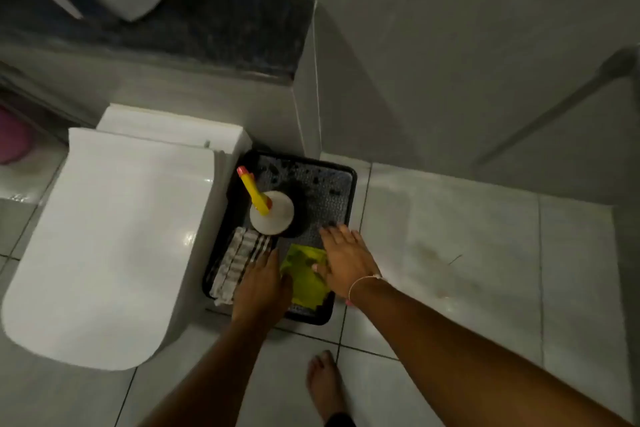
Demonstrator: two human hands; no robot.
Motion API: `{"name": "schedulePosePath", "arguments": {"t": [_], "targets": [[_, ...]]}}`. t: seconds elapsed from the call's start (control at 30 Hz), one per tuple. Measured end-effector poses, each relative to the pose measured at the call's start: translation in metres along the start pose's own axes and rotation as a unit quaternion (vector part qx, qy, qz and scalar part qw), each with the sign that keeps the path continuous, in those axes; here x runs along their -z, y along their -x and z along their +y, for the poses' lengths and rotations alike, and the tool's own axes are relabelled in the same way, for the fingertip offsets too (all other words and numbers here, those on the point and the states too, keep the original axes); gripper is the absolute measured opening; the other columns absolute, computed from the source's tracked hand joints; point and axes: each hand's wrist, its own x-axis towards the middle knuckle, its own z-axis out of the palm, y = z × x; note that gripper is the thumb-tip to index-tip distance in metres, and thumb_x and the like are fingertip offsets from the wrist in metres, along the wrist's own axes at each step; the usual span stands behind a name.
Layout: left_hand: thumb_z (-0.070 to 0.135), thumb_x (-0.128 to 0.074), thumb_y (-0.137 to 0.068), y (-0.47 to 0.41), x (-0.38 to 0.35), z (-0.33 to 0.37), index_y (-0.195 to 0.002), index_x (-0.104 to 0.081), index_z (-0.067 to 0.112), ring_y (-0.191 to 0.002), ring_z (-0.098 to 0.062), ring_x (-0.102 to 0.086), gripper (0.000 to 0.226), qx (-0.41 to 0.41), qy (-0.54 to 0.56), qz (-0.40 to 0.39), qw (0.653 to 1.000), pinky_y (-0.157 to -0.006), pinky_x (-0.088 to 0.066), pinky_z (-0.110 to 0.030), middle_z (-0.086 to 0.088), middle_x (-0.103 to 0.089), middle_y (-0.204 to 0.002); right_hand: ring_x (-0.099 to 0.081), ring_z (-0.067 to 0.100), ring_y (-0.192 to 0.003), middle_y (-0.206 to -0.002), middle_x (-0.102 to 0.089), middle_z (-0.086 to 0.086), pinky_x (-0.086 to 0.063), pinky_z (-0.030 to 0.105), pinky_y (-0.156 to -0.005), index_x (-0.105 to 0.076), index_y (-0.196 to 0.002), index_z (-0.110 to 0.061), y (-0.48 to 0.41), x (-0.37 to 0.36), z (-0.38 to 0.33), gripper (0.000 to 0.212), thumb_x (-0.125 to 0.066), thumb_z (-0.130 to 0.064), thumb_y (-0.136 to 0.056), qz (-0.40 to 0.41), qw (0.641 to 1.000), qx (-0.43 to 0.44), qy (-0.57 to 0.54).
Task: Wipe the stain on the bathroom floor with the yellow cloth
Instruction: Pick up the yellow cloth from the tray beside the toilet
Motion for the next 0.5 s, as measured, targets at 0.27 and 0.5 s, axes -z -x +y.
{"name": "schedulePosePath", "arguments": {"t": [0.27,0.5], "targets": [[0.024,-0.053,-0.088,-0.035,-0.049,-0.013,-0.135,-0.054,0.016,-0.116,-0.040,-0.060,0.048,0.112,0.060,0.002,0.992,-0.089,-0.050,-0.044,-0.017,-0.066,-0.126,-0.046,0.030,-0.113,-0.123,-0.060,0.009,-0.038,0.043,-0.091,-0.055,-0.123,-0.016,-0.035,-0.052,0.012,0.058,-0.061,-0.053,-0.080,0.044,0.996,0.011,0.082],[0.026,-0.065,-0.087,-0.050,-0.066,-0.021,-0.112,-0.066,0.011,-0.100,-0.038,-0.067,0.029,0.136,0.120,0.005,0.983,-0.073,-0.043,-0.032,-0.015,-0.072,-0.106,-0.048,0.029,-0.115,-0.120,-0.063,0.008,-0.038,0.042,-0.095,-0.060,-0.114,-0.017,-0.046,-0.059,0.011,0.047,-0.066,-0.049,-0.079,0.039,0.998,-0.022,0.046]]}}
